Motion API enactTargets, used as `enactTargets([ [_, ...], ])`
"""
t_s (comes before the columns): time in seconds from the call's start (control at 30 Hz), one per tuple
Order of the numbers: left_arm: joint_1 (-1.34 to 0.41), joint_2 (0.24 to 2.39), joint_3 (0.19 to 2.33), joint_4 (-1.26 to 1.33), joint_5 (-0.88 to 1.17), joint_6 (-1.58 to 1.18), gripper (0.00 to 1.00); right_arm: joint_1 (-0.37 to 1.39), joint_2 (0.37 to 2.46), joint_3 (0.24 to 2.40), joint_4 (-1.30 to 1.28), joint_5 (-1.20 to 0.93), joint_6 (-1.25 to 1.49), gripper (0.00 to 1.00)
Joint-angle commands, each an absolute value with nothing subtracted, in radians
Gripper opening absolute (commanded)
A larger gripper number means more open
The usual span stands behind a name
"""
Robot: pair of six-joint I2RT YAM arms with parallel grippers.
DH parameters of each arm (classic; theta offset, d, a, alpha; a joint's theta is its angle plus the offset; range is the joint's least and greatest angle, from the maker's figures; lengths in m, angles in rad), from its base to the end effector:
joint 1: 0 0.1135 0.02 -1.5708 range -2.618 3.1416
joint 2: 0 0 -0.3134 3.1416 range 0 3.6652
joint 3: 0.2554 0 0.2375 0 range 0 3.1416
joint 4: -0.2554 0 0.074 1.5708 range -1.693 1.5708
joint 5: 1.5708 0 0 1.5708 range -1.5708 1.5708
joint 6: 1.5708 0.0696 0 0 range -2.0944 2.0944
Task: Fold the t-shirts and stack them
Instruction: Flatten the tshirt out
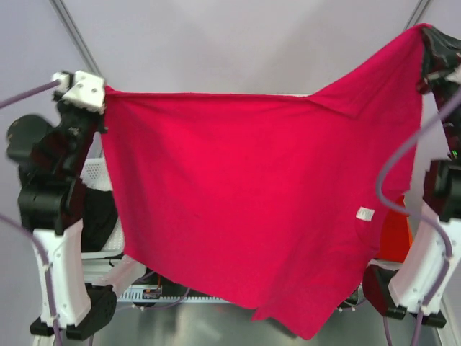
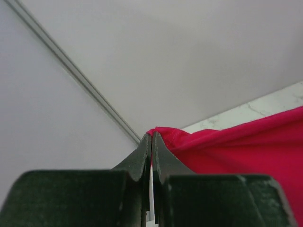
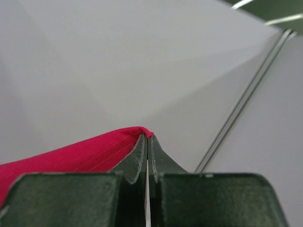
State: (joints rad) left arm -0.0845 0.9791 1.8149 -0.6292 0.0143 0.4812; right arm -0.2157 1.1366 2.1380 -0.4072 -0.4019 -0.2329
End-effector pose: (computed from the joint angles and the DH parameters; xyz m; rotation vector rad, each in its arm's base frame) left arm 0.0949 -0.0090 0.6138 0.3944 1.3136 0.3232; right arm 0.0800 0.0103 0.7010 -0.3776 0.9601 -0.2120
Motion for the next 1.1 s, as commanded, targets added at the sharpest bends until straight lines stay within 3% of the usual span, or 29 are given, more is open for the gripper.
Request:
enactTargets([
  [0.0, -0.08, 1.052, 1.715, -0.575, 0.052, 0.491, 0.02, -0.213, 1.203, 1.992, -0.299, -0.432, -0.215, 0.0],
  [0.3, -0.08, 1.245, 1.467, -0.414, 0.037, 0.537, 0.02, -0.189, 1.455, 1.804, -0.196, -0.515, -0.181, 0.0],
  [0.47, -0.08, 1.507, 1.376, -0.304, 0.067, 0.532, 0.02, -0.092, 1.692, 1.717, -0.169, -0.474, -0.271, 0.0],
  [0.7, -0.078, 1.863, 1.561, -0.296, 0.035, 0.508, 0.02, -0.06, 2.079, 1.928, -0.166, -0.373, -0.351, 0.0],
  [1.07, -0.077, 2.105, 1.716, -0.227, -0.067, 0.506, 0.02, -0.058, 2.348, 2.19, -0.109, -0.261, -0.353, 0.0],
])
